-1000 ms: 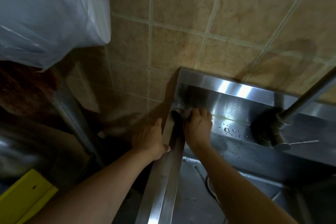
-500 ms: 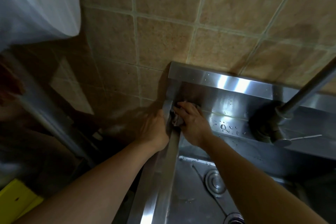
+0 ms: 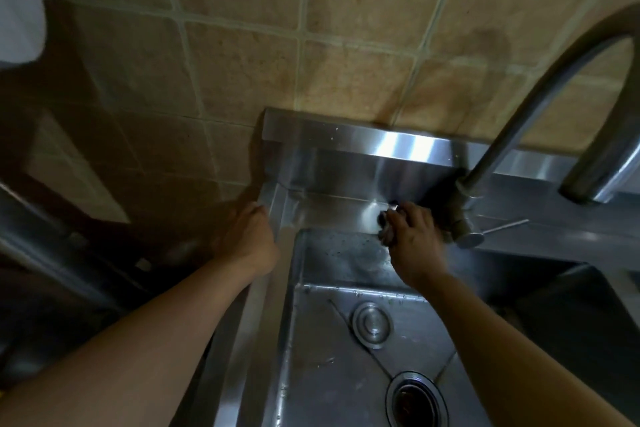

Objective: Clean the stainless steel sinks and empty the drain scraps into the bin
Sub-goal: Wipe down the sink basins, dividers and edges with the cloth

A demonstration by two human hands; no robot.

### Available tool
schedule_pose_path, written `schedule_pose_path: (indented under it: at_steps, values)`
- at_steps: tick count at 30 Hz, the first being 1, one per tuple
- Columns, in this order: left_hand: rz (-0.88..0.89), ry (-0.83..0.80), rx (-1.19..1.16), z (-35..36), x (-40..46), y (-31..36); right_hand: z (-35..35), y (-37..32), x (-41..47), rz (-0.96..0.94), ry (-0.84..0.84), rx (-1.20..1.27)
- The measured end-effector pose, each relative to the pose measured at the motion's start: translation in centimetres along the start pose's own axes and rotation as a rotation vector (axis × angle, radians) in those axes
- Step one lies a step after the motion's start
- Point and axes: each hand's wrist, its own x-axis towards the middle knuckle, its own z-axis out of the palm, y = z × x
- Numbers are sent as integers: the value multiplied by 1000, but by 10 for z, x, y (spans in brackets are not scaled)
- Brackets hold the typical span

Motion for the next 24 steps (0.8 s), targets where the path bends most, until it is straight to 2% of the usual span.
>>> schedule_pose_path:
  at_steps: [4, 8, 12, 13, 15, 16, 17, 20, 24]
  values:
    - [16, -11, -2, 0, 0, 1, -6, -7, -30, -6, 99, -15]
    - [13, -23, 9, -4, -1, 5, -19, -3, -52, 72, 60, 157]
    - [17, -26, 28, -9, -2, 7, -39, -8, -30, 44, 340, 159]
    - [14, -15, 21, -12, -3, 8, -42, -8, -18, 48, 302, 95]
    - [22, 19, -4, -13, -3, 10, -42, -8, -1, 105, 59, -54]
    - [30, 34, -17, -12, -3, 9, -36, -7, 1, 141, -51, -63]
    - [37, 36, -29, -10, -2, 8, -30, -9, 0, 164, -93, -31]
    - [60, 18, -60, -4, -1, 3, -16, -11, -5, 218, 5, 117]
    - [100, -8, -85, -9, 0, -2, -7, -4, 8, 249, -32, 85]
